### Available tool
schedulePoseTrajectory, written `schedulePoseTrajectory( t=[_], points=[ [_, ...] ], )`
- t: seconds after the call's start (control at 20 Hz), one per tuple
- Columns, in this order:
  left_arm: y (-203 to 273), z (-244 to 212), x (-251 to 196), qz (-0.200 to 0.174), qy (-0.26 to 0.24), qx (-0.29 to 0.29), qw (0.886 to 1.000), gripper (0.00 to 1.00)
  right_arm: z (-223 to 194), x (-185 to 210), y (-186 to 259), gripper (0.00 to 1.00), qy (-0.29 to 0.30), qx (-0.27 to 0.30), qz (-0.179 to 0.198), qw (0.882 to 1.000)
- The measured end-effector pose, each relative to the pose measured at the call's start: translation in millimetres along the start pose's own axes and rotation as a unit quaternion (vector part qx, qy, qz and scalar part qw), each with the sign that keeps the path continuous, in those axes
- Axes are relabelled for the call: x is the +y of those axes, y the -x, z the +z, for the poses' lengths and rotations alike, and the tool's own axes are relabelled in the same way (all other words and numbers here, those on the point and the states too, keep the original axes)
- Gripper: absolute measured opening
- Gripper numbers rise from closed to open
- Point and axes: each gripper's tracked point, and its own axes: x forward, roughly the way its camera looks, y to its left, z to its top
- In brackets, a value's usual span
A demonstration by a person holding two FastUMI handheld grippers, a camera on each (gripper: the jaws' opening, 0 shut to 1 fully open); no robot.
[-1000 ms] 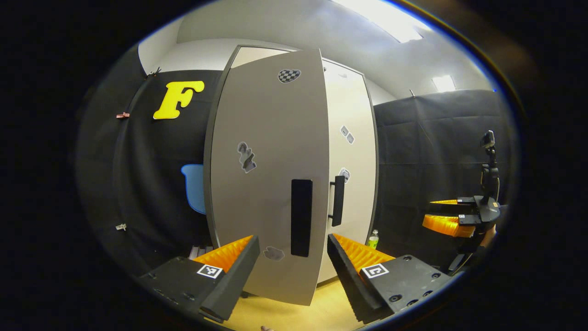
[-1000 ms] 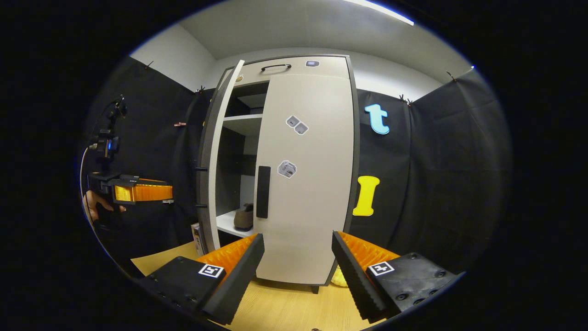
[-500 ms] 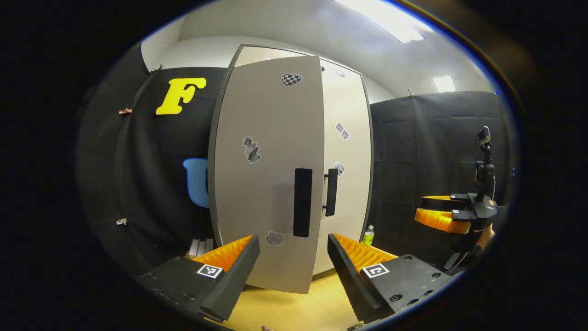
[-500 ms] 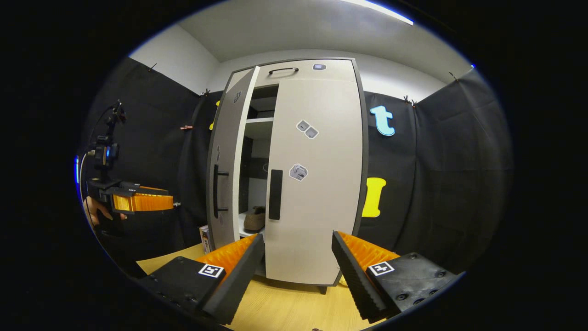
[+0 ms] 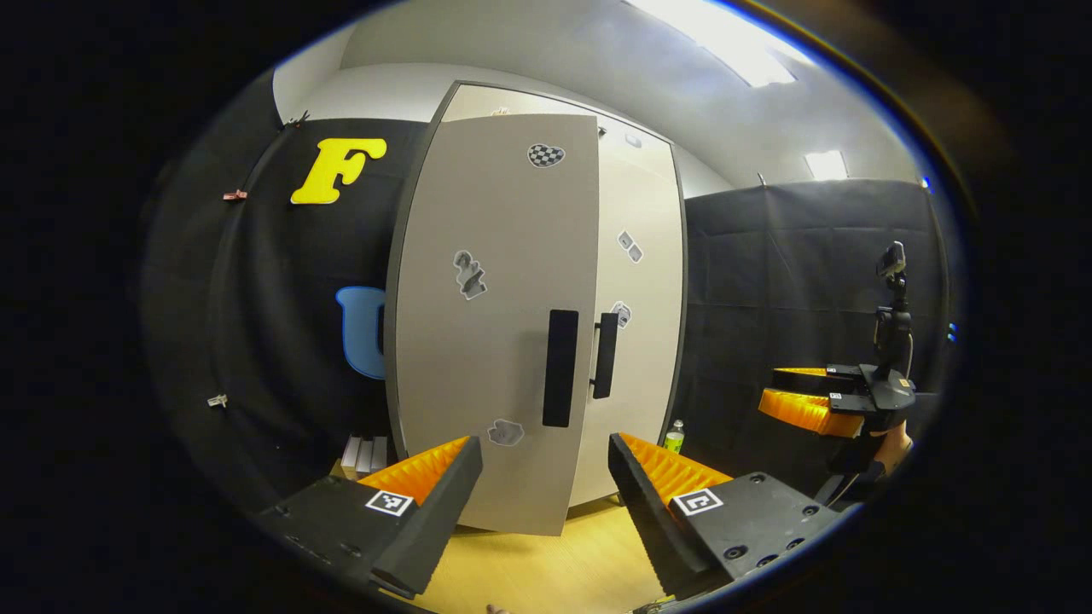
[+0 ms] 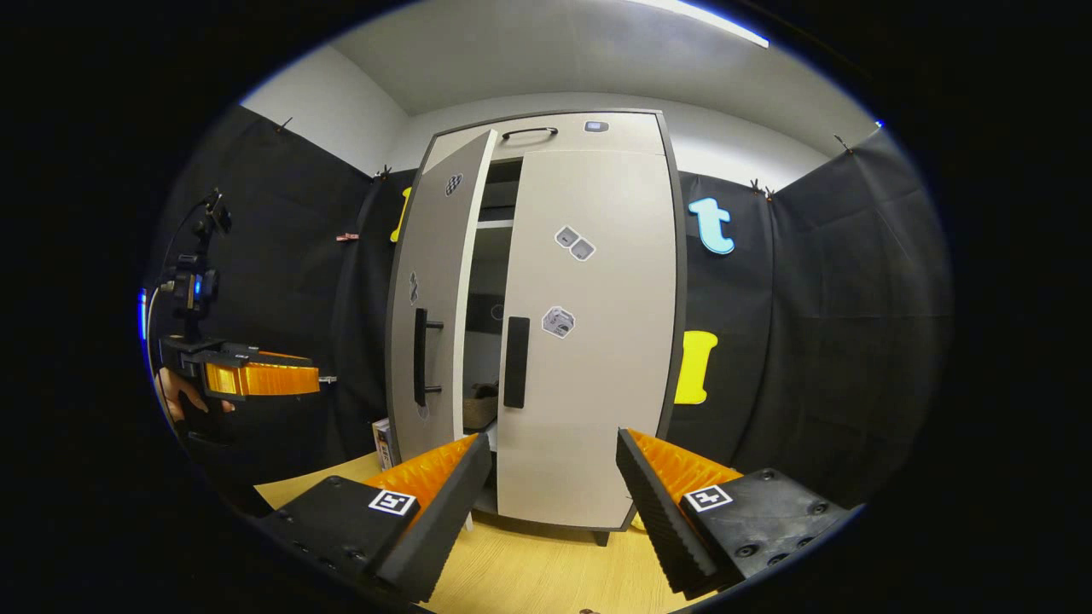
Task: Grab one shoe with the right hand and put it into the shoe cabinet, grab the other shoe with the left hand and put it into the shoe cabinet; then close the right door with the right hand and the left door with the left hand.
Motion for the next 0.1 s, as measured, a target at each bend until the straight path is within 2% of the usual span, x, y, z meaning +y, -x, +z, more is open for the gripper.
schedulePoseTrajectory(
  t=[0.1],
  points=[
    [-1.5, 1.0, -0.7, -0.004, 0.002, -0.002, 1.000, 0.95, 0.3, 0.7, -2.1, 0.98, 0.000, 0.000, 0.000, 1.000]
  ],
)
